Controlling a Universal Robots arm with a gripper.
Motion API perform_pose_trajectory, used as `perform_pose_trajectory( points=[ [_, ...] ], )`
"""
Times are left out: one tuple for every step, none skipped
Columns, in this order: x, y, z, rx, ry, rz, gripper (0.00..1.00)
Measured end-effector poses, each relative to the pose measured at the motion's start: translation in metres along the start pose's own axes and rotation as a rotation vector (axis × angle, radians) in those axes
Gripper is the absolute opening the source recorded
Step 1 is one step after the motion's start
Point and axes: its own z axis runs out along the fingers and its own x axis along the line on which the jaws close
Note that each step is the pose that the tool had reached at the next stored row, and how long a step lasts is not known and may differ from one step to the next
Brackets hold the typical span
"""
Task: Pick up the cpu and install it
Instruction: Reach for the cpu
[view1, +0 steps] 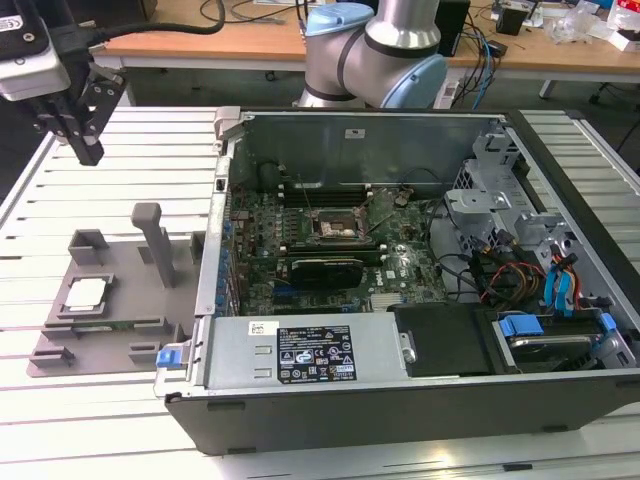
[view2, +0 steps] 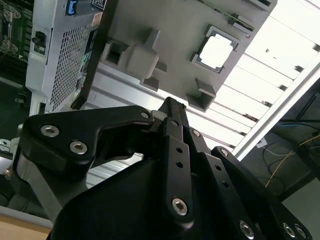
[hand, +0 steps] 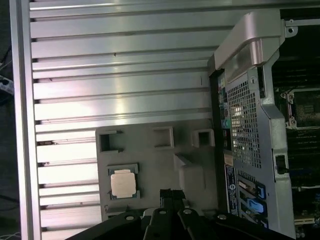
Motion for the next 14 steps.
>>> perform_pose_trajectory(
  points=[
    [0.0022, -0.0002, -0.0001, 0.0, 0.0, 0.0, 0.11],
    [0.0052, -0.0004, -0.0001, 0.0, 0.0, 0.0, 0.11],
    [0.0067, -0.0005, -0.0002, 0.0001, 0.0, 0.0, 0.11],
    [0.0081, -0.0006, -0.0002, 0.0001, 0.0, 0.0, 0.11],
    [0.0107, -0.0008, -0.0002, 0.0001, 0.0, 0.0, 0.11],
    [0.0122, -0.0009, -0.0002, 0.0, 0.0001, 0.0, 0.11],
    [0.0135, -0.001, -0.0003, 0.0001, 0.0001, 0.0, 0.11],
    [0.0185, -0.0014, -0.0003, 0.0001, 0.0001, 0.0, 0.11],
    [0.0215, -0.0016, -0.0004, 0.0, 0.0, 0.0, 0.11],
    [0.0252, -0.0019, -0.0005, 0.0, 0.0, 0.0, 0.11],
    [0.0275, -0.0021, -0.0005, 0.0001, 0.0001, 0.0, 0.11],
    [0.0288, -0.0022, -0.0005, 0.0, 0.0, 0.0, 0.11],
    [0.0314, -0.0024, -0.0006, 0.0, 0.0, 0.0, 0.11],
    [0.0347, -0.0026, -0.0006, 0.0, -0.0001, 0.0, 0.11]
  ],
)
